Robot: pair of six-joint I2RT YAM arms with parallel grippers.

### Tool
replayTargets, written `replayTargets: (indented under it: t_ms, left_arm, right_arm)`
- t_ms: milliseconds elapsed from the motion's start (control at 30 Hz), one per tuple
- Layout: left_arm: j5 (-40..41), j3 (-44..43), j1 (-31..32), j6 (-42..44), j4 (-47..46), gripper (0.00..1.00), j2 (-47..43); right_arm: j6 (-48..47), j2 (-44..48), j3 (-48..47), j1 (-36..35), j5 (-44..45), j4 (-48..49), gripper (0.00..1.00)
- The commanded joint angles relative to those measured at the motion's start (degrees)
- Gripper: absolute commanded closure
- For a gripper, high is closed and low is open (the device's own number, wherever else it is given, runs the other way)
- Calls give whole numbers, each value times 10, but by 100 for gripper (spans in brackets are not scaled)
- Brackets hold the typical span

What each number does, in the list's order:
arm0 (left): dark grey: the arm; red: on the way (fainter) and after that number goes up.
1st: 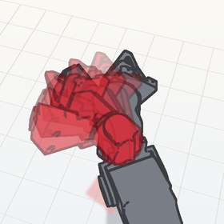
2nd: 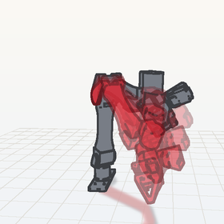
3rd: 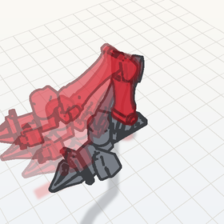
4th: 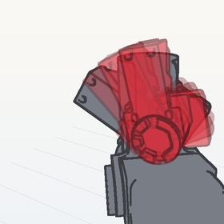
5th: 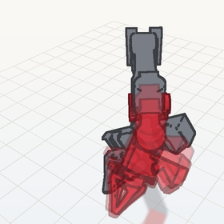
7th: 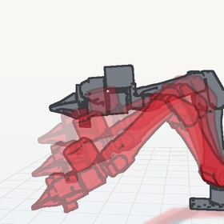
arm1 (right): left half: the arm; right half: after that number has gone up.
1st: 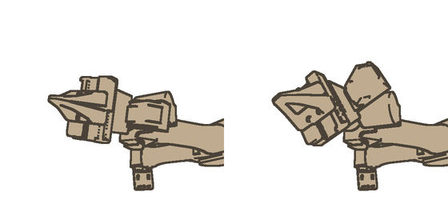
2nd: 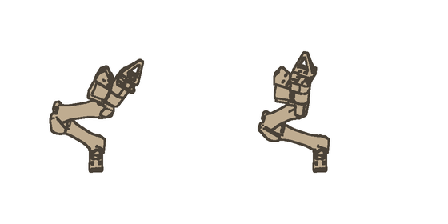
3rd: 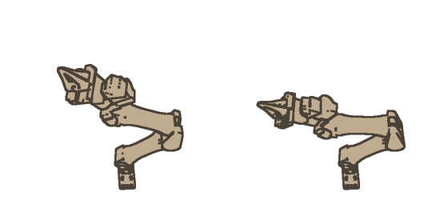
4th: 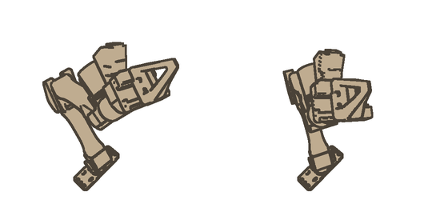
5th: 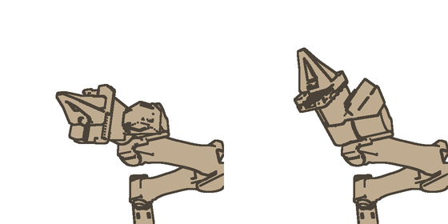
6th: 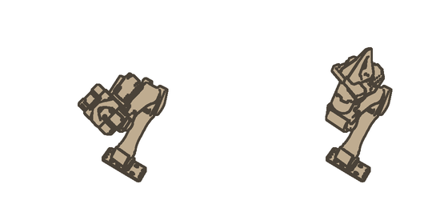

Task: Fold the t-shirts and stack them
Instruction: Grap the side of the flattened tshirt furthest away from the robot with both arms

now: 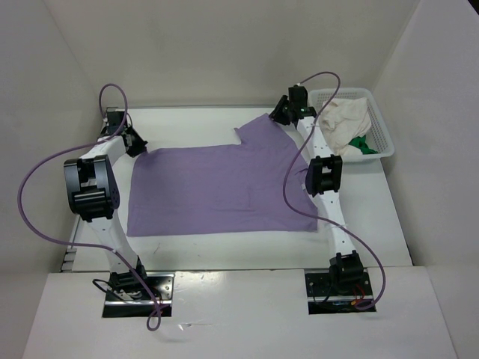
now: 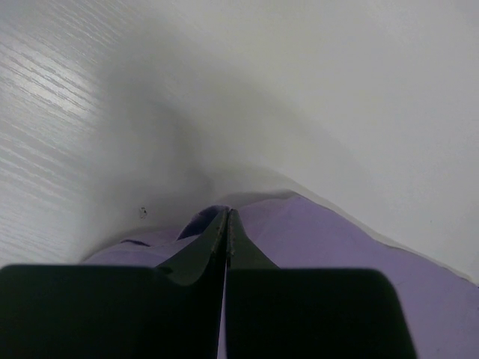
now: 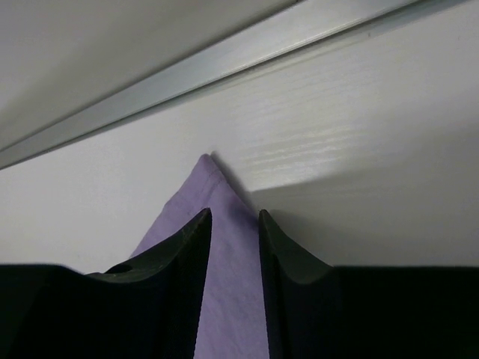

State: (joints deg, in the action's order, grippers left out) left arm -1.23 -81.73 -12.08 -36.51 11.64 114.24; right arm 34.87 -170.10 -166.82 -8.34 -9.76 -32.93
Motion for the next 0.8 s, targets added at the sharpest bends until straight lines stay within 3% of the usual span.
replayTargets:
  t_ms: [0,133,433,567,767]
  left_arm:
    - [-8,-15,2,-10,-17,100,3]
    - [-8,-10,2,-10,-17,100,3]
    - [-3,-10,2,0,-12,100,8]
    - [-3,-23,2,0,-7,100,13]
    - [-3,-50,2,0,-1,100,25]
  right_arm:
    - [-10,-26,-4,-10,-18,-59,65]
    - [-5,-26,-10,-10,-30,-59,68]
    - [20,-44,-61,-10,-60,-41,100]
    - [-7,-34,-121,-10,-45,-64,100]
    - [-67,61,-47,-5,-45,-119,100]
